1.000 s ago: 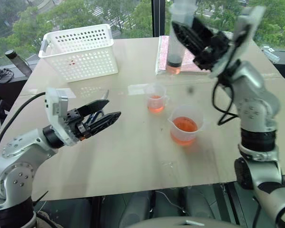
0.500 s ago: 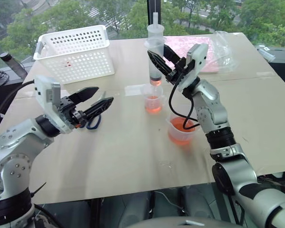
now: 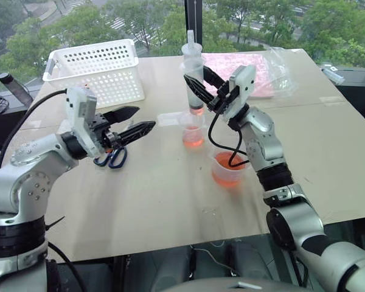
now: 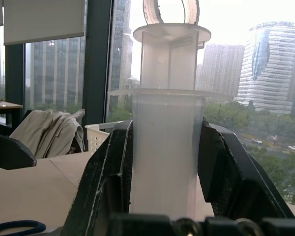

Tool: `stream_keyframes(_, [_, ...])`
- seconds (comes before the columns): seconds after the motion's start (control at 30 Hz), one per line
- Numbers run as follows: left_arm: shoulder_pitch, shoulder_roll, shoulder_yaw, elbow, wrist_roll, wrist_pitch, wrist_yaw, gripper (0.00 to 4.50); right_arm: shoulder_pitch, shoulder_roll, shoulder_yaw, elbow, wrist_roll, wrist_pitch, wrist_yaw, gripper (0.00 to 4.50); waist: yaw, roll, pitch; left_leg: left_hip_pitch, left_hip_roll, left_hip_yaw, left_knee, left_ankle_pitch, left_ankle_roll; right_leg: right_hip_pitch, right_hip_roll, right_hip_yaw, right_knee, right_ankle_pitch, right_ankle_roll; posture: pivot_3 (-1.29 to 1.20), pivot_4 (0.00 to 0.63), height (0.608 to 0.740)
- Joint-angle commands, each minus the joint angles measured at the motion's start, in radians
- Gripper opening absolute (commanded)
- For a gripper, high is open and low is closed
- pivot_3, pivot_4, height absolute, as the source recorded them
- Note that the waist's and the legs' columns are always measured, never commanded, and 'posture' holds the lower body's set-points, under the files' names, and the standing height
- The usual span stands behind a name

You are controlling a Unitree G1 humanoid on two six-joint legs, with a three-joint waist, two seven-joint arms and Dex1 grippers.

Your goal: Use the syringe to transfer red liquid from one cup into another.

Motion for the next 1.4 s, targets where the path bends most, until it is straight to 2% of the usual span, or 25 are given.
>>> stream_keyframes(0.03, [-0.018, -0.005, -0.001, -0.008, 0.008, -0.027, -0.010, 3.75, -0.017, 0.023, -0.011, -0.046, 0.028, 0.034, -0.022, 1.42, 0.000, 0.000, 0.000, -0.001, 0.000, 0.000, -0.001, 0.000, 0.000, -0.001, 0.000, 0.000, 0.000, 0.000, 0.000, 0.00, 0.150, 0.740])
stream_keyframes(0.17, [-0.018, -0.021, 0.004, -0.010, 0.003, -0.022, -0.005, 3.75, -0.073, 0.034, -0.042, -0.113, 0.070, 0.123, -0.077, 1.42, 0.000, 0.004, 0.002, -0.007, 0.000, 0.000, -0.002, 0.001, -0.001, -0.008, 0.000, 0.000, 0.000, 0.000, 0.000, 0.00, 0.150, 0.740])
stream_keyframes(0.3, [-0.012, -0.026, 0.008, -0.015, 0.004, -0.020, 0.000, 3.75, -0.126, 0.033, -0.064, -0.180, 0.118, 0.215, -0.108, 1.42, 0.001, 0.004, 0.003, -0.021, 0.000, 0.000, -0.001, 0.002, -0.003, -0.023, -0.001, 0.000, 0.005, 0.000, 0.000, 0.00, 0.150, 0.740])
stream_keyframes(0.6, [-0.003, -0.037, 0.006, -0.016, 0.014, -0.029, 0.003, 3.75, -0.240, -0.052, -0.067, -0.175, 0.150, 0.445, -0.116, 1.42, 0.003, 0.004, 0.003, -0.021, -0.001, 0.000, -0.001, 0.002, -0.003, -0.023, -0.002, 0.000, 0.003, 0.000, 0.000, 0.00, 0.150, 0.740])
stream_keyframes(0.7, [0.001, -0.044, 0.003, -0.014, 0.020, -0.034, 0.001, 3.75, -0.272, -0.077, -0.044, -0.073, 0.105, 0.438, -0.080, 1.42, 0.001, 0.004, 0.003, -0.021, -0.001, 0.000, -0.001, 0.002, -0.003, -0.023, -0.002, 0.000, 0.003, 0.000, 0.000, 0.00, 0.150, 0.740])
stream_keyframes(0.93, [-0.006, -0.048, 0.004, -0.003, 0.030, -0.041, 0.000, 3.75, -0.272, -0.051, -0.018, 0.089, 0.042, 0.361, -0.026, 1.42, 0.001, 0.005, 0.004, -0.021, -0.001, 0.001, -0.001, 0.002, -0.003, -0.023, -0.002, 0.001, 0.003, 0.000, 0.000, 0.00, 0.150, 0.740])
stream_keyframes(1.23, [-0.037, -0.030, -0.008, 0.032, 0.063, -0.046, -0.022, 3.75, -0.226, -0.068, 0.011, 0.064, 0.011, 0.444, 0.011, 1.42, 0.002, 0.005, 0.004, -0.022, -0.001, 0.001, -0.001, 0.002, -0.003, -0.023, -0.002, 0.000, 0.003, 0.000, 0.000, 0.00, 0.150, 0.740])
stream_keyframes(1.4, [-0.127, -0.023, -0.041, 0.104, 0.103, -0.065, -0.046, 3.75, -0.202, -0.077, 0.024, 0.049, -0.005, 0.452, 0.029, 1.42, 0.001, 0.005, 0.004, -0.022, -0.001, 0.001, -0.001, 0.002, -0.003, -0.023, -0.002, 0.000, 0.003, 0.000, 0.000, 0.00, 0.150, 0.740])
